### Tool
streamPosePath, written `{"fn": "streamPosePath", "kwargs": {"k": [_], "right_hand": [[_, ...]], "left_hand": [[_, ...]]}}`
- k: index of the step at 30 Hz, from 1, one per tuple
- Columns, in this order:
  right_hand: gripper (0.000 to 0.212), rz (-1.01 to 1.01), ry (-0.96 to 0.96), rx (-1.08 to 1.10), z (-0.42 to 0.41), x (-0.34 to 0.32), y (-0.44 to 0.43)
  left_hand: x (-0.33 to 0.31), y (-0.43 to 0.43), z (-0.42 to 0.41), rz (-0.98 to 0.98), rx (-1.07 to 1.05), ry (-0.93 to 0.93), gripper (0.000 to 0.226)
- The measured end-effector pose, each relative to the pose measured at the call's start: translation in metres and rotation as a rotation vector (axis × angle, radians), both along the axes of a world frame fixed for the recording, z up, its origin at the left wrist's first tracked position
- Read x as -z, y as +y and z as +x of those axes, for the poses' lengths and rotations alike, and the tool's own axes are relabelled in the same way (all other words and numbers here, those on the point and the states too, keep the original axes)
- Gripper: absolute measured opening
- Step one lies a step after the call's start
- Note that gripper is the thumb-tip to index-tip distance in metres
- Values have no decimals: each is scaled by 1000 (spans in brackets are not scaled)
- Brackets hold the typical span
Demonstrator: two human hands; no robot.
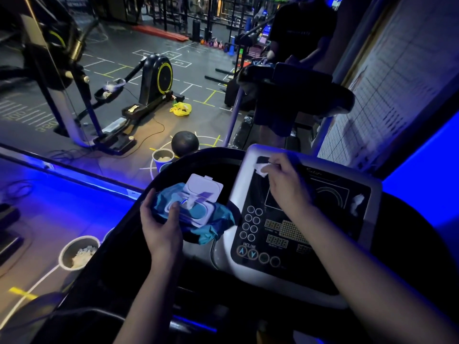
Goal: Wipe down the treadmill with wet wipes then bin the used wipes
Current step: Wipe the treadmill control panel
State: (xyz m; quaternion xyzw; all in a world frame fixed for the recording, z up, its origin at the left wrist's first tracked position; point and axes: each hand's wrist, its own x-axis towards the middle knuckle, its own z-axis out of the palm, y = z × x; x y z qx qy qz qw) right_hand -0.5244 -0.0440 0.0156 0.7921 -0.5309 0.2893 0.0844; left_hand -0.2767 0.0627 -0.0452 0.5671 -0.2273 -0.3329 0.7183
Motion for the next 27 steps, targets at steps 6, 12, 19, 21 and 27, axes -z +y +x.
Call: {"fn": "streamPosePath", "kwargs": {"k": [6,12,19,21,27], "right_hand": [[17,-144,17,-57,-6,11,18],[4,-98,148,-195,-13,36,49],[22,290,-44,-228,-22,18,48],[23,264,-172,-189,-23,3,47],[19,22,-358,63,-19,-5,31]], "left_hand": [[2,2,-2,1,13,31,50],[3,0,4,-8,3,21,52],[6,-6,6,-19,-7,21,53],[4,-6,3,-33,7,13,52],[-4,-11,-9,-60,5,46,53]]}}
